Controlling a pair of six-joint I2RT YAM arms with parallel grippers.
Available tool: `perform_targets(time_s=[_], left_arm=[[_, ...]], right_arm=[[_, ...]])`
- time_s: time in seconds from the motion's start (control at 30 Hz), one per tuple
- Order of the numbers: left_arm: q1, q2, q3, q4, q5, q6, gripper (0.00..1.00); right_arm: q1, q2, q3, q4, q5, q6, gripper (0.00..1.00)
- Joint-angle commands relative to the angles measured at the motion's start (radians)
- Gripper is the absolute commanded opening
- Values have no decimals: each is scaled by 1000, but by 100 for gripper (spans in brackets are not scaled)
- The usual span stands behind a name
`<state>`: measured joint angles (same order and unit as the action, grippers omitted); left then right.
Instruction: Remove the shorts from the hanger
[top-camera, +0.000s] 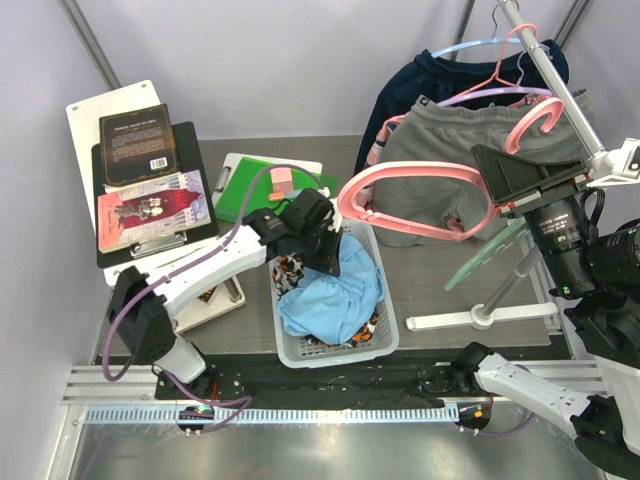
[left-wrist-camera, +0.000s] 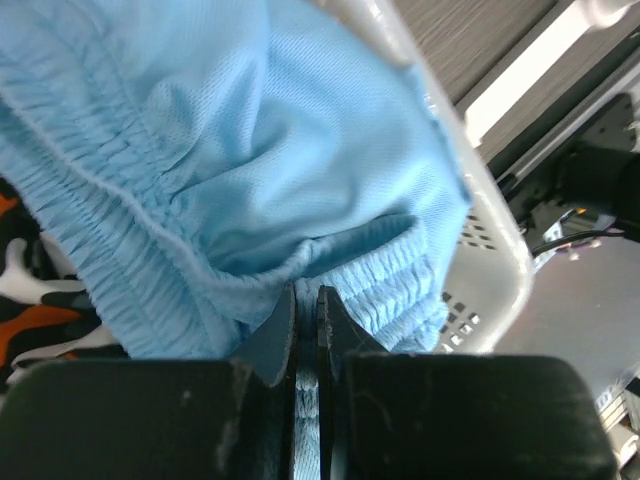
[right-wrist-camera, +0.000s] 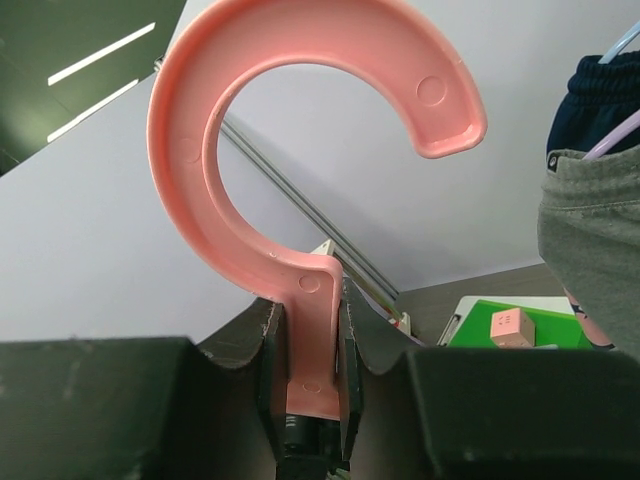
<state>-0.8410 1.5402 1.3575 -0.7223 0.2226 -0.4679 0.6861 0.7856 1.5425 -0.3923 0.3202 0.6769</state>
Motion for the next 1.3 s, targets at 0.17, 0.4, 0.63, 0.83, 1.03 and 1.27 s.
perform_targets(time_s=[0.17, 0.4, 0.63, 0.83, 1.03, 1.27], left_arm=[[6, 153, -21, 64, 58, 34, 0], [6, 45, 61, 26, 11, 17, 32], [6, -127, 117, 1, 34, -43, 81], [11, -242, 316, -120, -43, -48, 80], [26, -377, 480, -106, -265, 1, 87], [29, -437, 613, 144, -229, 101, 94]], right_arm=[[-2, -9, 8, 6, 16, 4, 1], [0, -6, 1, 0, 14, 3, 1], [-2, 27, 16, 1, -1, -14, 1], [0, 60, 47, 4, -29, -25, 1], [0, 75, 41, 4, -52, -39, 1], [-2, 70, 1, -29, -86, -169, 1]])
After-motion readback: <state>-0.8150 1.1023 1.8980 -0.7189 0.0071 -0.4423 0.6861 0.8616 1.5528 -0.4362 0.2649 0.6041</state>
